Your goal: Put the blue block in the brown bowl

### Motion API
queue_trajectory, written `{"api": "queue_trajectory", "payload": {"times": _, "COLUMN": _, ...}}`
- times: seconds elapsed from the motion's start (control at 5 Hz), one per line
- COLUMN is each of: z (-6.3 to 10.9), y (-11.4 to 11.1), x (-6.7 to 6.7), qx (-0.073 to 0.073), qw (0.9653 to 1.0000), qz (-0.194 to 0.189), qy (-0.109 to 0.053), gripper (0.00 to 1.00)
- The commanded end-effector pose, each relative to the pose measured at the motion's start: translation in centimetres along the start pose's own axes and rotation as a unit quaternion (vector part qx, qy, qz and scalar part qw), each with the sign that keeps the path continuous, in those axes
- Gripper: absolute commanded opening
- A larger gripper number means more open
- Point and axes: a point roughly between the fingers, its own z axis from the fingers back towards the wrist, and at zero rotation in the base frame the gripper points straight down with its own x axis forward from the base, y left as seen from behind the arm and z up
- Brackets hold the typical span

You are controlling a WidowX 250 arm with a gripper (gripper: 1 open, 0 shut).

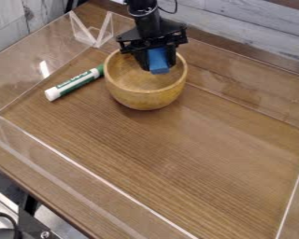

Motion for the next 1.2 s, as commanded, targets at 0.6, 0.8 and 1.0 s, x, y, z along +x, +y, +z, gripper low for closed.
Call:
{"api": "queue_trajectory", "payload": {"times": 0.6, "z": 0.68, "y": -0.78, "x": 0.43, "qx": -0.01, "qw": 0.9993, "qz": -0.02, "qy": -0.028, "gripper": 0.0}}
{"api": "queue_trajectory", "payload": {"times": 0.8, "z": 0.6, "y": -0.99, "x": 0.56, "qx": -0.013, "qw": 0.9993, "qz": -0.021, "qy": -0.027, "gripper": 1.0}}
{"api": "queue_trajectory", "payload": {"times": 1.0, "z": 0.6, "y": -1.18, "x": 0.72, "qx": -0.016, "qw": 0.9993, "qz": -0.022, "qy": -0.027, "gripper": 1.0}}
